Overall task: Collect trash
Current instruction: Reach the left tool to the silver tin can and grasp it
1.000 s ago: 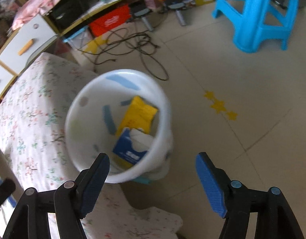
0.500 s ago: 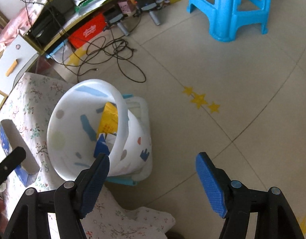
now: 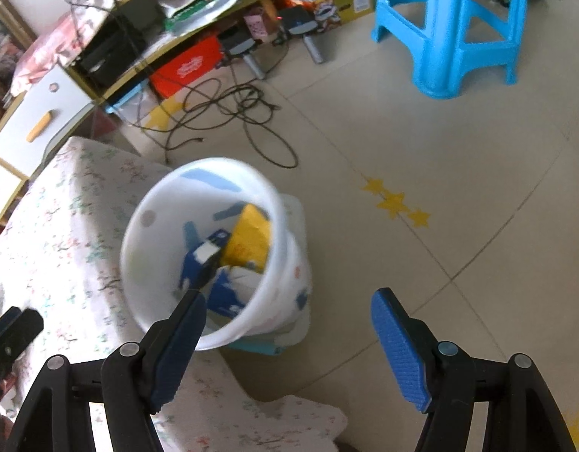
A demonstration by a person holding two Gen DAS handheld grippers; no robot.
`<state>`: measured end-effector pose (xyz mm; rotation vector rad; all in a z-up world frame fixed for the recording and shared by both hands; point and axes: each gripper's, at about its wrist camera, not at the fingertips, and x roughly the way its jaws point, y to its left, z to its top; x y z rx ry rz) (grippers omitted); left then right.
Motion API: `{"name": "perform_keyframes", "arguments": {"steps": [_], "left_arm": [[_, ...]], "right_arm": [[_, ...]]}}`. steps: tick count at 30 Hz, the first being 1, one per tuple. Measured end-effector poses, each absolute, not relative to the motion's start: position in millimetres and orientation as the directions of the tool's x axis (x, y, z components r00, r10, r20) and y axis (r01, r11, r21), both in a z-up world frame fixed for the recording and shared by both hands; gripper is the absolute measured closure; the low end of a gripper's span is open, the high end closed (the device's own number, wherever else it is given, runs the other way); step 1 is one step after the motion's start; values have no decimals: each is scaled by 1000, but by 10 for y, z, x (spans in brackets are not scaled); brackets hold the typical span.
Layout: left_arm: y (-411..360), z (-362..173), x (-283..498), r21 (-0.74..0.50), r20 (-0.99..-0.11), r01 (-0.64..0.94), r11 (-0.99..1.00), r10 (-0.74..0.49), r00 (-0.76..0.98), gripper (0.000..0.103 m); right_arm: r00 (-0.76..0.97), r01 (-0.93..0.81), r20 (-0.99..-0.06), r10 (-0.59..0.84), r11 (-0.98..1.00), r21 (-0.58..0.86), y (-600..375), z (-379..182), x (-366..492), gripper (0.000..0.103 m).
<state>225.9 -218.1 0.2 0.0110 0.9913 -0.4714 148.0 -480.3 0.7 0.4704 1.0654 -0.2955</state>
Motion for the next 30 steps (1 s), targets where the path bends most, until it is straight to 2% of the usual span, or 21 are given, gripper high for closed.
{"name": "perform_keyframes", "arguments": {"steps": [8, 18, 30], "left_arm": [[-1528, 117, 2063, -189, -798, 335, 923, -343, 495, 0], [-609, 142, 1878, -153, -809, 220, 963, -250, 533, 0], [476, 26, 1925, -93, -840, 38, 995, -99, 534, 0]], "right_arm": [[479, 363, -878, 9, 909, 207, -4250, 128, 1630, 22], [507, 232, -862, 17, 960, 156, -3404, 197, 1816, 11], [466, 134, -877, 120, 970, 204, -2548, 63, 2152, 9]]}}
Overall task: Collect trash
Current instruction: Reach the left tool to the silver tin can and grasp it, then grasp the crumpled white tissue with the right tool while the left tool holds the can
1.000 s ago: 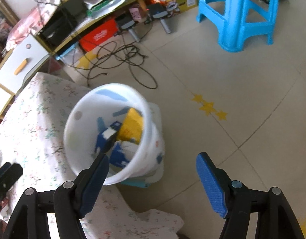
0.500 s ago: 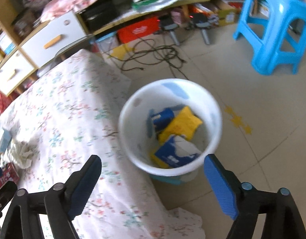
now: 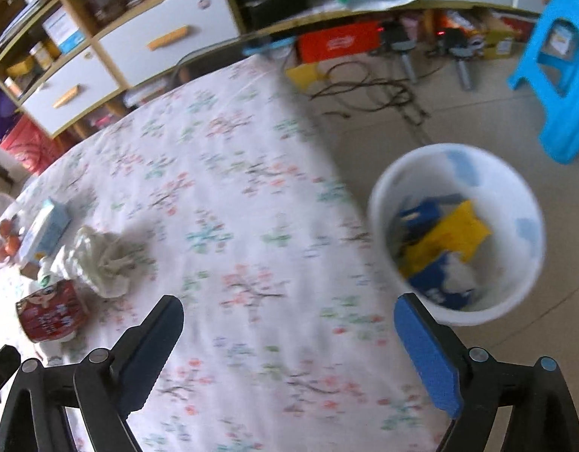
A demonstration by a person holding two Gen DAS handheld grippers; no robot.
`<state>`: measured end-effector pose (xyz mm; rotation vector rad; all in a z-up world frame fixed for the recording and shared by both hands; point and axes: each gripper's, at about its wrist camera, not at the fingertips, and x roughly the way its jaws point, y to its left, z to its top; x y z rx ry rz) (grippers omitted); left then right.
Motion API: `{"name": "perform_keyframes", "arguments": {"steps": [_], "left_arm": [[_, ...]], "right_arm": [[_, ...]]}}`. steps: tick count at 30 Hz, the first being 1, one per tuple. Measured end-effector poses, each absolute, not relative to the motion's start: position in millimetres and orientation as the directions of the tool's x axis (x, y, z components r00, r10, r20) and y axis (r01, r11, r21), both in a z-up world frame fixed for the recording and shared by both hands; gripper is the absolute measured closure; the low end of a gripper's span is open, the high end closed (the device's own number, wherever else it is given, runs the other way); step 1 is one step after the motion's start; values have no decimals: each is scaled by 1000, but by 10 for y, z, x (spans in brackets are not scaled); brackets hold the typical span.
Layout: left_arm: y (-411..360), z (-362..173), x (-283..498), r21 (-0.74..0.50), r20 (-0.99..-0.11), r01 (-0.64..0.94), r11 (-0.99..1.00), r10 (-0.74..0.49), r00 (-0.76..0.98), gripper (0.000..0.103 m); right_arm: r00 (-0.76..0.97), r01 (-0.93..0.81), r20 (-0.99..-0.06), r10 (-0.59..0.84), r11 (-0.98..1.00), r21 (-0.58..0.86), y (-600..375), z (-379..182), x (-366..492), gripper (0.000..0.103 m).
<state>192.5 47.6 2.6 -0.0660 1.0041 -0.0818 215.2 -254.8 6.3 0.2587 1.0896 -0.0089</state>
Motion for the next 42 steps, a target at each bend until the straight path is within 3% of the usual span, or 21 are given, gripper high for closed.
{"name": "perform_keyframes", "arguments": {"steps": [4, 12, 17, 20, 22, 42], "left_arm": [[725, -27, 2004, -149, -847, 2, 989, -128, 516, 3], [799, -271, 2283, -279, -870, -13, 960, -246, 427, 24], [768, -438, 2406, -279, -886, -24, 960, -247, 392, 26], [748, -504, 2455, -298, -888, -27, 954, -267, 376, 32], [726, -487, 2457, -321, -879, -11, 947, -294, 375, 43], [1191, 37, 2044, -393, -798, -57, 918, -309, 517, 44]], "right_arm": [[450, 103, -883, 136, 974, 202, -2304, 17, 2258, 9], [416, 92, -894, 166, 971, 222, -2006, -106, 2440, 9], [403, 97, -898, 176, 968, 233, -1923, -163, 2493, 9], [399, 99, -899, 180, 966, 238, -1891, -178, 2526, 9], [397, 101, -899, 185, 965, 243, -1871, -190, 2548, 9], [344, 97, -887, 309, 928, 361, -1409, -497, 2887, 9]]}}
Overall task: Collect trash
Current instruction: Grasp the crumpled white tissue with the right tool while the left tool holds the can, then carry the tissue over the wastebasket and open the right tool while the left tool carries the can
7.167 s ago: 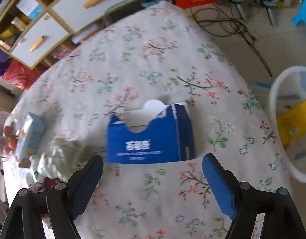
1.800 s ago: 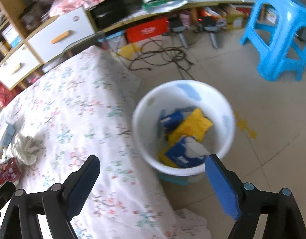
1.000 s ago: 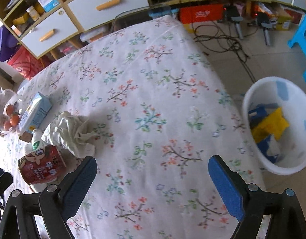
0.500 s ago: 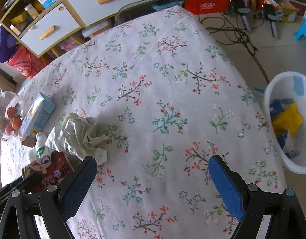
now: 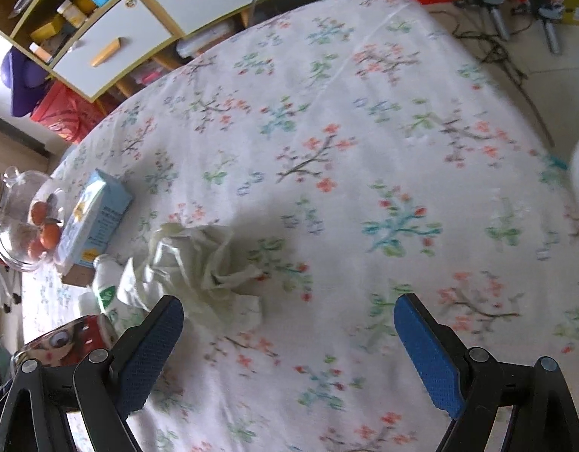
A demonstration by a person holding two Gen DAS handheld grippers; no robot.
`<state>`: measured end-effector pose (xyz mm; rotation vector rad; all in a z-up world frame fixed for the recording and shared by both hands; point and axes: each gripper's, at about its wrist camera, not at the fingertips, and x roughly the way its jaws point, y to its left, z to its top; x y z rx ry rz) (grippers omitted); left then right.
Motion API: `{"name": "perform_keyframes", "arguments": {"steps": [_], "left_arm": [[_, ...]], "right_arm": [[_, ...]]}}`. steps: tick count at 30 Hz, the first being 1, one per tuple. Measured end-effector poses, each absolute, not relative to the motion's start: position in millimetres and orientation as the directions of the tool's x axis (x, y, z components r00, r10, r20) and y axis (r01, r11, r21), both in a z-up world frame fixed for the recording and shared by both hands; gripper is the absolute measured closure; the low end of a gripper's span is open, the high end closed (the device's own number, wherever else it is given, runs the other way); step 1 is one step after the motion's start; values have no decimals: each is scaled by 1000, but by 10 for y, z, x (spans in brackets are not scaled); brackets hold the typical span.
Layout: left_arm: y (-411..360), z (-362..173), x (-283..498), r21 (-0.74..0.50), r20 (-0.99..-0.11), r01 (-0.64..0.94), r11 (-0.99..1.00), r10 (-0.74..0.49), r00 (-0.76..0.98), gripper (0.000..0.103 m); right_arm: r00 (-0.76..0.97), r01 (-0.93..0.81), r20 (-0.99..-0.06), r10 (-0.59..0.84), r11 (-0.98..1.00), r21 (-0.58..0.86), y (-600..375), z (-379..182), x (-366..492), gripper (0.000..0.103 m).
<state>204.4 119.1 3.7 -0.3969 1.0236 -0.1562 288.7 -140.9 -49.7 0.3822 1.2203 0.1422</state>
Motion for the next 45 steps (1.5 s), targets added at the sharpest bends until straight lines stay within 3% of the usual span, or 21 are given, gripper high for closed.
{"name": "perform_keyframes", "arguments": {"steps": [8, 13, 16, 19, 20, 22, 23, 45], "left_arm": [[1420, 83, 2001, -373, -796, -114, 921, -255, 549, 44], [1465, 39, 2005, -367, -804, -134, 921, -242, 544, 44], [1466, 20, 1998, -363, -807, -138, 922, -236, 542, 44], [1455, 15, 1995, -359, -807, -139, 923, -232, 542, 44], [1452, 16, 1998, -358, -808, -138, 923, -232, 542, 44], [1435, 12, 1995, -356, -808, -137, 924, -231, 542, 44], [1418, 13, 1996, -356, -808, -137, 924, -231, 541, 44], [1083, 51, 2017, -374, -788, -102, 922, -258, 560, 44]], "right_arm": [[311, 41, -880, 359, 920, 390, -1057, -692, 3017, 9], [302, -9, -877, 373, 921, 389, -867, -769, 3054, 18], [289, -19, -872, 394, 913, 407, -839, -819, 3065, 31], [274, -27, -842, 465, 879, 477, -879, -826, 3068, 57], [269, -37, -833, 483, 870, 493, -883, -812, 3067, 70], [266, -48, -835, 482, 871, 488, -896, -772, 3048, 83], [267, -51, -841, 471, 878, 476, -904, -760, 3038, 95], [365, -18, -812, 456, 875, 484, -1565, -307, 2821, 97]]}}
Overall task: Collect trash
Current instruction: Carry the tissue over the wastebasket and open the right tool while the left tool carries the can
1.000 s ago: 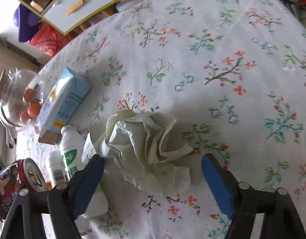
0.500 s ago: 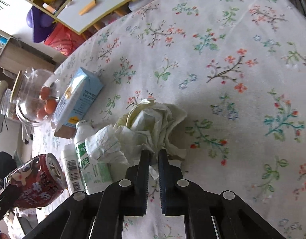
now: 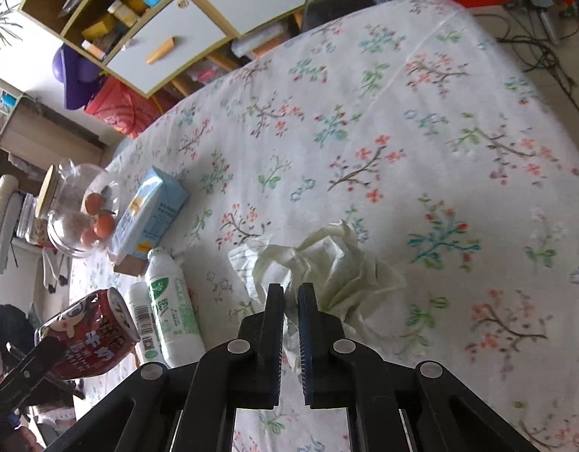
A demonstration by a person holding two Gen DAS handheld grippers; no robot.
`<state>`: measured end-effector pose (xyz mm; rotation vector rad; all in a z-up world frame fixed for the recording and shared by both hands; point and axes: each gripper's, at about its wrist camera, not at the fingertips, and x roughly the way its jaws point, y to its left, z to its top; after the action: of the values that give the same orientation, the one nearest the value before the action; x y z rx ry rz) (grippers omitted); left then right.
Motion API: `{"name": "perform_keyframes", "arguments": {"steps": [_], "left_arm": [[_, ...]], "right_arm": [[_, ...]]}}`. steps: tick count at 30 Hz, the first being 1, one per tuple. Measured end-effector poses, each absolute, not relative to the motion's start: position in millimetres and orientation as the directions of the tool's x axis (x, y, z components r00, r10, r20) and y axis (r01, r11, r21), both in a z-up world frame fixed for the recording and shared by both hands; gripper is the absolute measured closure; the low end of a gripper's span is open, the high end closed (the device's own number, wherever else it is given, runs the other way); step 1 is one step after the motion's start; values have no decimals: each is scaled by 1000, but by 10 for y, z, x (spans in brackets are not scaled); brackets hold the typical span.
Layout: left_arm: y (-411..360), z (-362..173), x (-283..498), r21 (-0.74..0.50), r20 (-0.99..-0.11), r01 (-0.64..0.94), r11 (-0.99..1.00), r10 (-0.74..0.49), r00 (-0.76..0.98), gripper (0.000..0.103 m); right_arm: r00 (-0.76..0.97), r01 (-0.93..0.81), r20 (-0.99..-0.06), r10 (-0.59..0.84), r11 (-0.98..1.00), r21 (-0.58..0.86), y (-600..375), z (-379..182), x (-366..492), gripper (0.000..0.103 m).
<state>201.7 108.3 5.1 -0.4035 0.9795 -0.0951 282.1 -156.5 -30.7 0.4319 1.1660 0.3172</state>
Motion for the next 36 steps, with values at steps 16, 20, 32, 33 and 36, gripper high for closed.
{"name": "perform_keyframes", "arguments": {"steps": [16, 20, 32, 33, 36], "left_arm": [[444, -35, 2082, -397, -791, -17, 918, -332, 515, 44], [240, -66, 2102, -394, -795, 11, 919, -346, 499, 44], [-470, -102, 2105, -400, -794, 105, 910, -401, 456, 44], [-527, -103, 2102, -396, -795, 115, 911, -403, 454, 44], [-703, -123, 2115, -384, -802, 142, 912, -406, 439, 44]], "right_arm": [[443, 55, -800, 405, 878, 476, -2336, -92, 2548, 97], [461, 95, -803, 378, 879, 468, -2628, -73, 2481, 97], [519, 259, -813, 264, 858, 444, -3659, -81, 2217, 97], [521, 274, -816, 250, 856, 437, -3746, -86, 2194, 97], [523, 309, -826, 210, 857, 413, -3960, -95, 2131, 97]]}}
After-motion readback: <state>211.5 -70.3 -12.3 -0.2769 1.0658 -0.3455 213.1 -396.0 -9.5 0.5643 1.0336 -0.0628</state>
